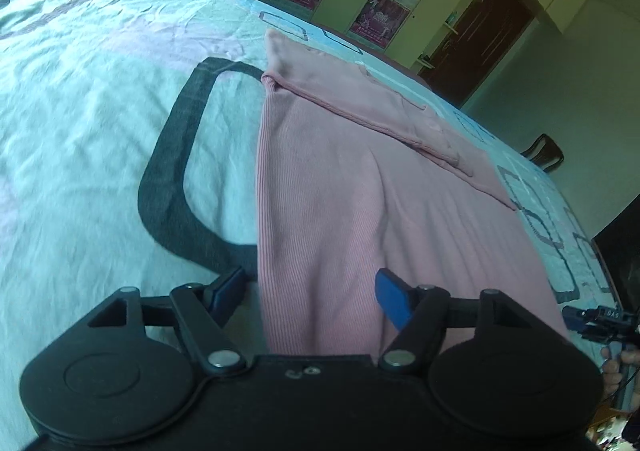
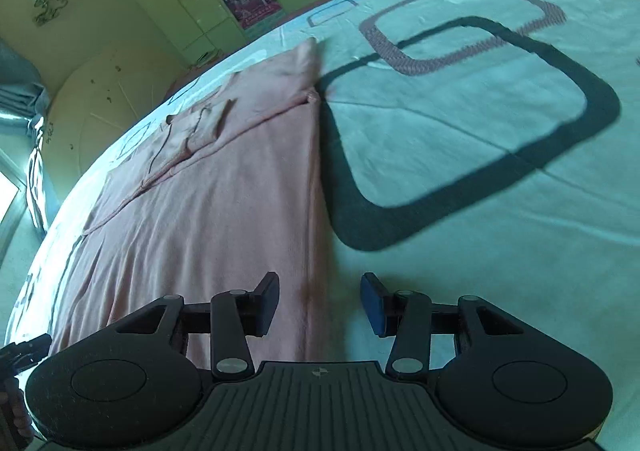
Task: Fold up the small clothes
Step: 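Grasp the side edge with the left gripper while the right gripper grasps it too, then lift the side edge over the chest with both grippers and release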
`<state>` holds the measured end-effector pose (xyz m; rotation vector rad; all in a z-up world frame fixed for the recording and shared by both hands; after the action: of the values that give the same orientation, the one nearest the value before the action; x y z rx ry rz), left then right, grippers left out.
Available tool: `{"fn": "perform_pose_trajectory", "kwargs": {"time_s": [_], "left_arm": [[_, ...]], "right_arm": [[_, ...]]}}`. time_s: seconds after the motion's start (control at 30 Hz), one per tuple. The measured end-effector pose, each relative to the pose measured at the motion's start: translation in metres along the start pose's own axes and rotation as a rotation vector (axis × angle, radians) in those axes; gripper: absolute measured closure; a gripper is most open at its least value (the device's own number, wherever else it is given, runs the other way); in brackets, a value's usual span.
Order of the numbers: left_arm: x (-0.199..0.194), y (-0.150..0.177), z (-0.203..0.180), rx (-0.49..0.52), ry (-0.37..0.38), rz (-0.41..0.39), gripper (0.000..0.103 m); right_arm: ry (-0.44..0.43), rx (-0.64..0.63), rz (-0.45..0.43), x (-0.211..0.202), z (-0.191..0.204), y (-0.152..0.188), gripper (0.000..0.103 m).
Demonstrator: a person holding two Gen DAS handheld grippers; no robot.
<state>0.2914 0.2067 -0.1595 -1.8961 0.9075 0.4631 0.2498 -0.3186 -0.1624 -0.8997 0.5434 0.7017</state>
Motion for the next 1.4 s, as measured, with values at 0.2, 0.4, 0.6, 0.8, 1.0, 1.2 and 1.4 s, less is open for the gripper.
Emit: {"fn": "perform_pose_trajectory", "kwargs": {"time_s": [0.2, 0.4, 0.6, 0.8, 1.0, 1.2, 1.4], "left_arm": [[-0.012, 0.025, 0.007, -0.161, 0.122, -0.020, 0.039], [0.001, 0.022, 0.016, -0.299, 0.237, 0.001, 0.041], [0.012, 0.023, -0.001, -0.201, 0.206, 0.066, 0.063], [0.001, 0.030, -0.005, -0.180, 0.163, -0.029, 0.099], [0.009, 0.040, 0.000, -0.219, 0.065, -0.015, 0.099], [-0.014, 0.026, -0.005, -0.265, 0.111, -0.106, 0.099], [-0.027, -0.037, -0.030, -0.269, 0.200, -0.247, 0.099]], "right_arm": [[-0.165, 0.119, 0.053, -0.018, -0.011, 0.028, 0.057], [-0.312, 0.195, 0.102, -0.008, -0.011, 0.033, 0.058], [-0.356, 0.214, 0.126, 0.007, -0.015, 0.027, 0.079], [-0.442, 0.198, 0.031, -0.014, -0.014, 0.024, 0.087], [-0.376, 0.201, 0.066, 0.003, -0.020, 0.025, 0.087], [-0.437, 0.196, -0.010, -0.015, -0.008, 0.007, 0.087], [-0.493, 0.163, -0.151, -0.027, 0.027, -0.063, 0.094]]}}
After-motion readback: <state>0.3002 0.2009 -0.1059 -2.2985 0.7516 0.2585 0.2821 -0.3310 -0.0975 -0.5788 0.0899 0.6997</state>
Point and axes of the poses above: each gripper's, at about its wrist camera, not at the fingertips, and x roughly the way its jaws point, z to its left, y to its underside, the point moved 4 cm from there along x, roughly the way its jaws point, and after that the axes turned 2 degrees about y, right-handed, at the moved point
